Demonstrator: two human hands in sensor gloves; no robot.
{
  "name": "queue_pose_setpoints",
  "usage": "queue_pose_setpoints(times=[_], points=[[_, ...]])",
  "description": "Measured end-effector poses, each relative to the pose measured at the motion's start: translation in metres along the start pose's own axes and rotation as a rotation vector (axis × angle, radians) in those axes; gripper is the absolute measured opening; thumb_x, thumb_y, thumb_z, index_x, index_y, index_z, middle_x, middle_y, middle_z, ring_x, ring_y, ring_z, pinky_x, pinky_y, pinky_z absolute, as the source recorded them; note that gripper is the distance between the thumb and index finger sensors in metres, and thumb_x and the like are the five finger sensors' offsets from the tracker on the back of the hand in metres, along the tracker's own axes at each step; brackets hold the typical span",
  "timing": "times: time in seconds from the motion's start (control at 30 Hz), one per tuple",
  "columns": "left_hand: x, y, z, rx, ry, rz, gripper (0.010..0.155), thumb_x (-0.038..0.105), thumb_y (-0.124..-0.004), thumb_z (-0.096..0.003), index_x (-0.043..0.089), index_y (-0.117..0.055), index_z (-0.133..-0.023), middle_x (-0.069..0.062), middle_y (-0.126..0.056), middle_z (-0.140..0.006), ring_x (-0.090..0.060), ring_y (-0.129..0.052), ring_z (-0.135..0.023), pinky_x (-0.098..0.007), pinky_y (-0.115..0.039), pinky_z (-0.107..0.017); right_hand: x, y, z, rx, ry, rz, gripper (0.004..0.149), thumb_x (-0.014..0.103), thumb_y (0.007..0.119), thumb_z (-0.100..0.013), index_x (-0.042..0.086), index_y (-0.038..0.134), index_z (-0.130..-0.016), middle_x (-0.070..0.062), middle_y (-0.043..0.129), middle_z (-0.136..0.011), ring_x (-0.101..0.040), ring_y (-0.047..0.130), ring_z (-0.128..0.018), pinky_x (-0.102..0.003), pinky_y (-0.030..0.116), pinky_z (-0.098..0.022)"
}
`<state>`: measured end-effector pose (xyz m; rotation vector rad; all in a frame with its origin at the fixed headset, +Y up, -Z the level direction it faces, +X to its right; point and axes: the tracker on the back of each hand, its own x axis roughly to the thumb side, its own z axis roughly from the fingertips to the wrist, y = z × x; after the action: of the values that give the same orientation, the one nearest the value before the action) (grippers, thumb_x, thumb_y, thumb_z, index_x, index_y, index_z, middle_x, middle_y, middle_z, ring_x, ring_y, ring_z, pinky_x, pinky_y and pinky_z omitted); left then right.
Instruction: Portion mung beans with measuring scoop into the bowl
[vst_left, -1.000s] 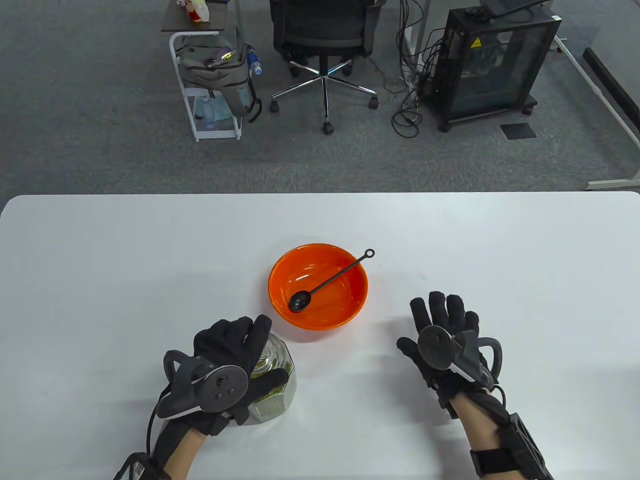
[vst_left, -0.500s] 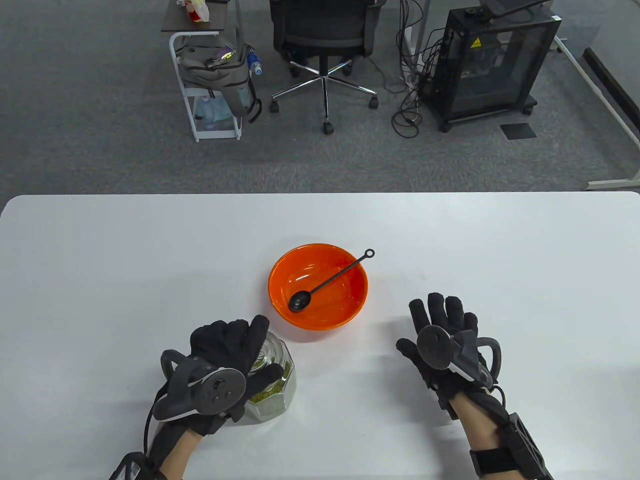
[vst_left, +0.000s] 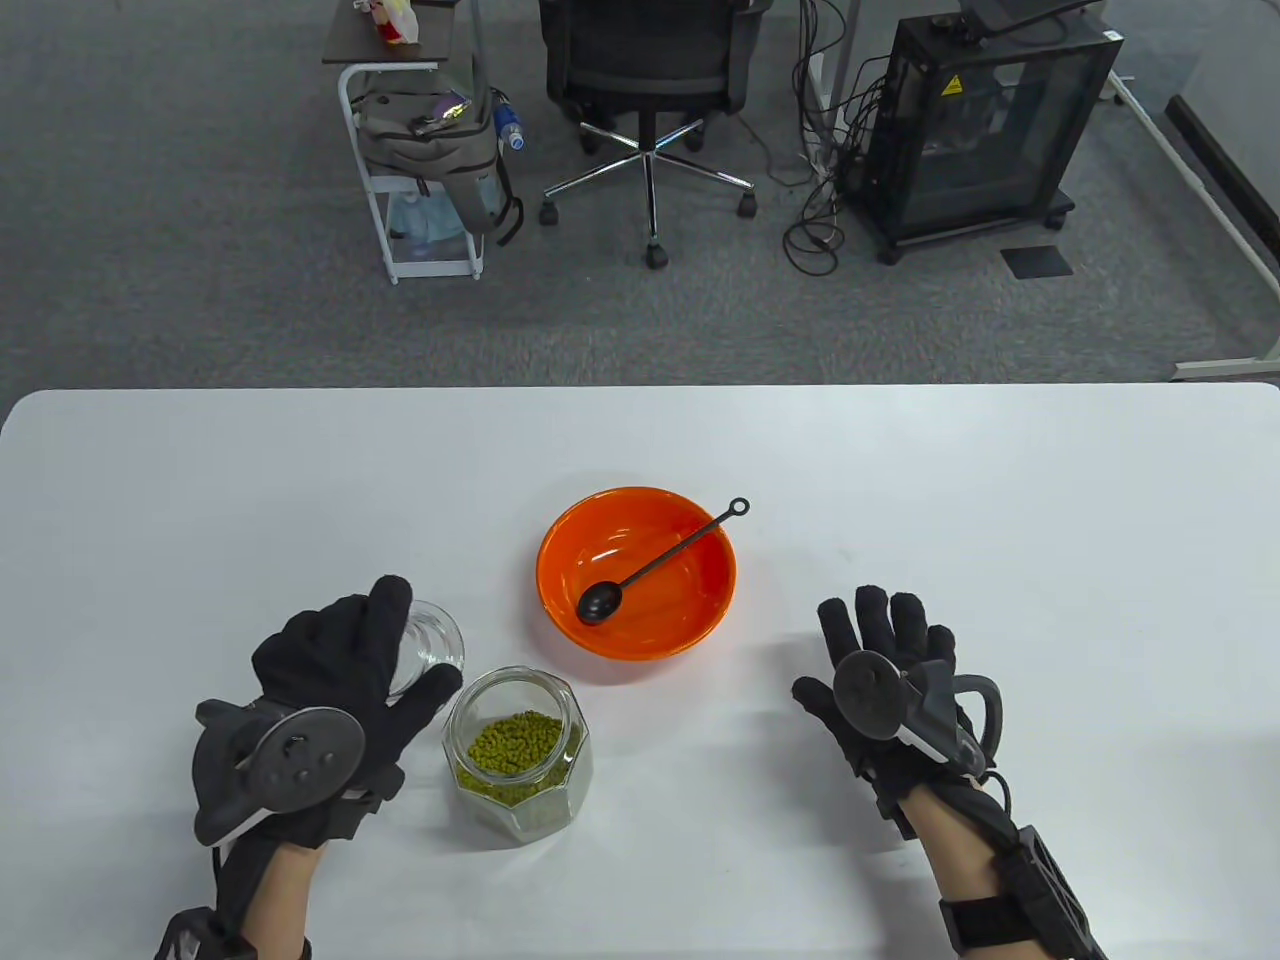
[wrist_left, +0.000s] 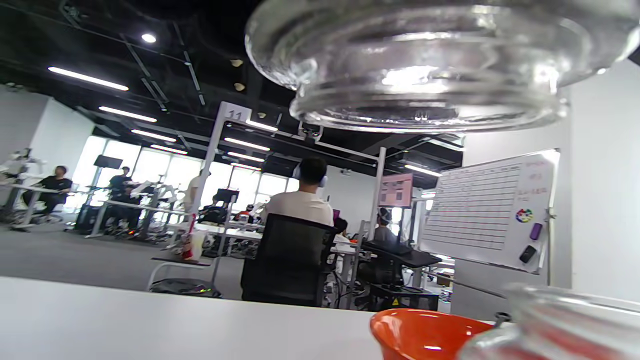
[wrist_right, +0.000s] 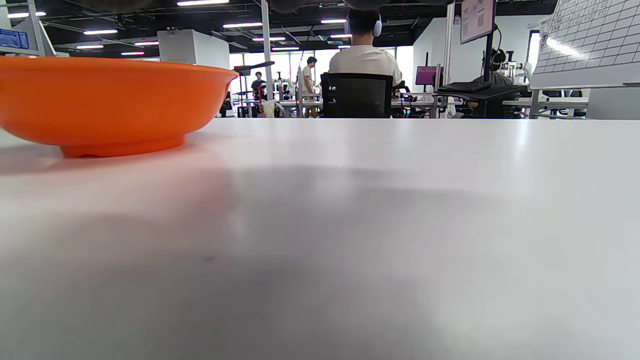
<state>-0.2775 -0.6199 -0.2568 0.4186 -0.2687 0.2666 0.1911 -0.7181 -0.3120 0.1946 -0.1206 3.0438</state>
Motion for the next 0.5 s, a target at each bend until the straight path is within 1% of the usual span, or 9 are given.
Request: queue_pose_setpoints(times=[0.13, 0.27, 0.37, 0.5], points=[[-0.030, -0.016, -0.001, -0.065, 0.093, -0.015, 0.086, 0.073, -0.067, -0.0515, 0.013, -0.049, -0.112, -0.024, -0.067, -0.100, -0.044, -0.074, -0.072, -0.064, -0.057, -0.062, 0.000, 0.001, 0.000, 0.002, -0.001, 0.002, 0.084, 0.067, 0.060, -0.043, 0.026, 0.035, -0.112, -0.017, 0.031, -0.119, -0.055, 0.036, -0.105, -0.073, 0.042, -0.071], [-0.052, -0.035, 0.000, -0.149, 0.177, -0.030, 0.086, 0.071, -0.069, -0.0518, 0.013, -0.047, -0.112, -0.025, -0.064, -0.101, -0.045, -0.073, -0.073, -0.065, -0.057, -0.062, 0.000, 0.000, 0.000, 0.004, 0.001, 0.004, 0.084, 0.067, 0.060, -0.043, 0.026, 0.035, -0.112, -0.017, 0.031, -0.119, -0.055, 0.036, -0.105, -0.073, 0.042, -0.071], [-0.063, -0.048, -0.001, -0.191, 0.224, -0.050, 0.087, 0.070, -0.069, -0.0518, 0.012, -0.046, -0.112, -0.026, -0.063, -0.101, -0.045, -0.073, -0.073, -0.065, -0.057, -0.062, -0.001, -0.001, 0.000, -0.001, 0.003, -0.001, 0.084, 0.067, 0.061, -0.044, 0.026, 0.035, -0.112, -0.017, 0.031, -0.119, -0.055, 0.036, -0.105, -0.073, 0.042, -0.071], [-0.075, -0.065, -0.001, -0.268, 0.278, -0.066, 0.088, 0.067, -0.075, -0.0511, 0.009, -0.046, -0.111, -0.028, -0.062, -0.102, -0.047, -0.074, -0.072, -0.066, -0.059, -0.061, 0.000, 0.000, 0.000, -0.002, -0.001, 0.009, 0.084, 0.067, 0.061, -0.043, 0.026, 0.035, -0.112, -0.017, 0.031, -0.119, -0.055, 0.036, -0.106, -0.073, 0.042, -0.071]])
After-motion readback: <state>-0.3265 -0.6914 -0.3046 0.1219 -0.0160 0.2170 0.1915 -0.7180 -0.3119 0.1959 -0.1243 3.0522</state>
